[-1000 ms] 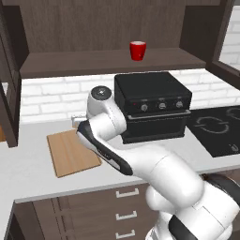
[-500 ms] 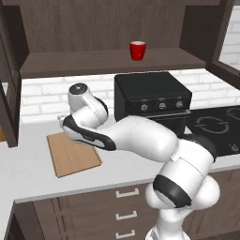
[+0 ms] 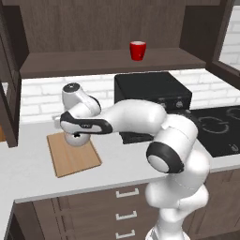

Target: Pick the kettle from the counter and place it on the tray. Then pick the mug from the cabinet and place it on the tray. Then close the cabinet doors.

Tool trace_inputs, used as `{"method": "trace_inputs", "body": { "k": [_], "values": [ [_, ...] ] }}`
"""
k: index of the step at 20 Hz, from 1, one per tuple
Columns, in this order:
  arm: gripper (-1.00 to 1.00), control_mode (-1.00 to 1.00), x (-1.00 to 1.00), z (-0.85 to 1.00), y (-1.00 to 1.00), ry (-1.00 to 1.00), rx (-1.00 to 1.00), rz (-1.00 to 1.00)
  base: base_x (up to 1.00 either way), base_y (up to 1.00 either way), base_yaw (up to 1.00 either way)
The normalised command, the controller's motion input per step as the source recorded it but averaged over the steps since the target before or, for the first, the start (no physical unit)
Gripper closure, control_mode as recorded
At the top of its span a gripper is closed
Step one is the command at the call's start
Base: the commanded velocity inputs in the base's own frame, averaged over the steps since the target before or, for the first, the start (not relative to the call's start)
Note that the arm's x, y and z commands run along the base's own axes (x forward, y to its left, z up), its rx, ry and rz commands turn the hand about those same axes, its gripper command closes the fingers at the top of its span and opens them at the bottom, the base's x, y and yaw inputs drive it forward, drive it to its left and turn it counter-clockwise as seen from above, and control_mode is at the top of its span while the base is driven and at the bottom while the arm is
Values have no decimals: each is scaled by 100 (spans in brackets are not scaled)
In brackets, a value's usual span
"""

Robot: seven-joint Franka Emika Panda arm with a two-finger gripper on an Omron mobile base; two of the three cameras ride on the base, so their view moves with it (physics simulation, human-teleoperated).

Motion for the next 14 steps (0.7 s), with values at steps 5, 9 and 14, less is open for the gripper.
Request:
{"method": "trace_inputs", "body": {
  "k": [5,9,14],
  "values": [
    [100,-100,31,-35,29,3,0,0,0,0,0],
    [100,-100,10,-26,18,0,0,0,0,0,0],
    [100,-100,2,-21,6,0,0,-1,0,0,0]
  ]
}}
